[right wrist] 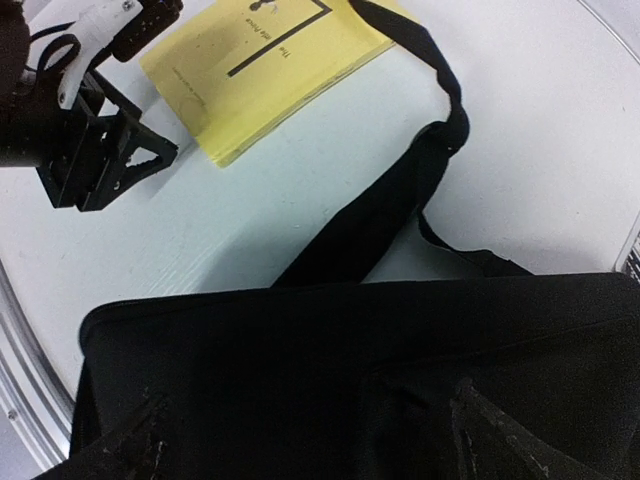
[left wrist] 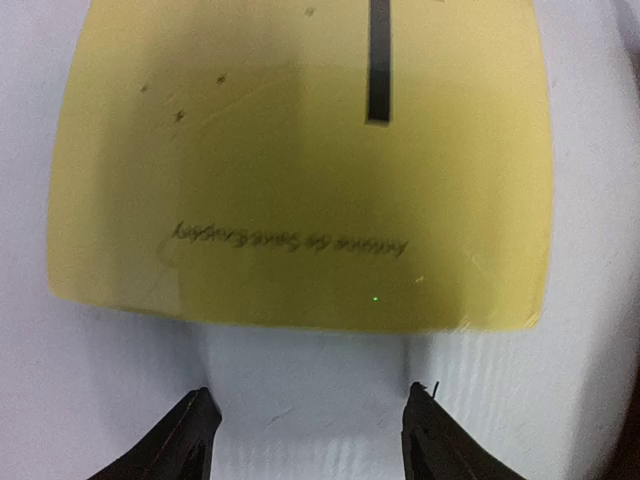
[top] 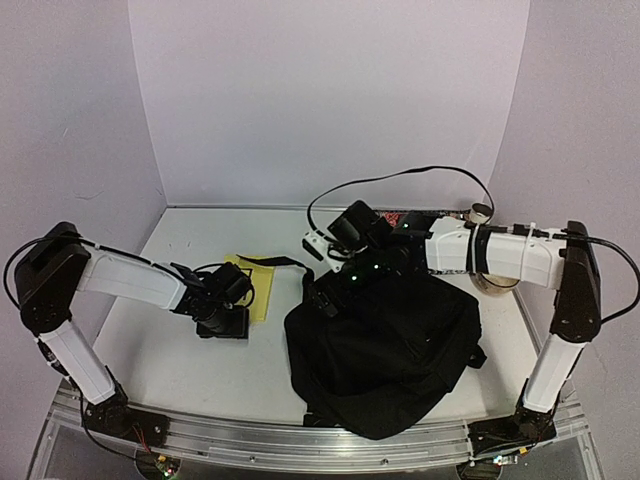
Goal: Pack the student bag
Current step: Move the book to the center of the board, then move the student bag to the center of the board.
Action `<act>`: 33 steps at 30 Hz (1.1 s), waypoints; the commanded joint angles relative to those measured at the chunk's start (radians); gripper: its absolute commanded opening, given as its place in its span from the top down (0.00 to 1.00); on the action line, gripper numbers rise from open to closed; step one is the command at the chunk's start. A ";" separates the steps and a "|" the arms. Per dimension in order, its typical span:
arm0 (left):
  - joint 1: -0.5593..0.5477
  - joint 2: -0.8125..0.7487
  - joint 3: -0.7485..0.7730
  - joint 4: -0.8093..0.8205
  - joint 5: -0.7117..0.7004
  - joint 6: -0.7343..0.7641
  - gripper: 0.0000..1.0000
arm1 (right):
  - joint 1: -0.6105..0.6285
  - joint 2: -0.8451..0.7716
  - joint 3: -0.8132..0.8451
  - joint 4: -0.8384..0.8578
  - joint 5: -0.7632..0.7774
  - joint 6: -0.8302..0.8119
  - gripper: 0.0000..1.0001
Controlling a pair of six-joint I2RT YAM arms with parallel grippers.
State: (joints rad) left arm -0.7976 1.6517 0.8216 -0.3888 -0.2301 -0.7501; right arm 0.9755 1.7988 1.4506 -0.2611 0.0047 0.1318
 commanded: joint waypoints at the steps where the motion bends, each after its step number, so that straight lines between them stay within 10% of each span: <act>1: 0.004 -0.130 -0.006 -0.177 0.033 -0.057 0.34 | 0.096 -0.056 0.052 -0.025 -0.020 0.003 0.07; 16: 0.270 -0.032 0.249 -0.181 -0.027 0.159 0.09 | 0.186 0.104 -0.037 0.016 -0.007 0.126 0.13; 33: 0.360 0.420 0.686 -0.197 -0.028 0.361 0.04 | 0.009 -0.161 -0.326 -0.054 0.171 0.195 0.15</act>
State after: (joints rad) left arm -0.4419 1.9927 1.4132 -0.5705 -0.2337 -0.4625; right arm 0.9945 1.6989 1.1327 -0.2029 0.1570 0.3442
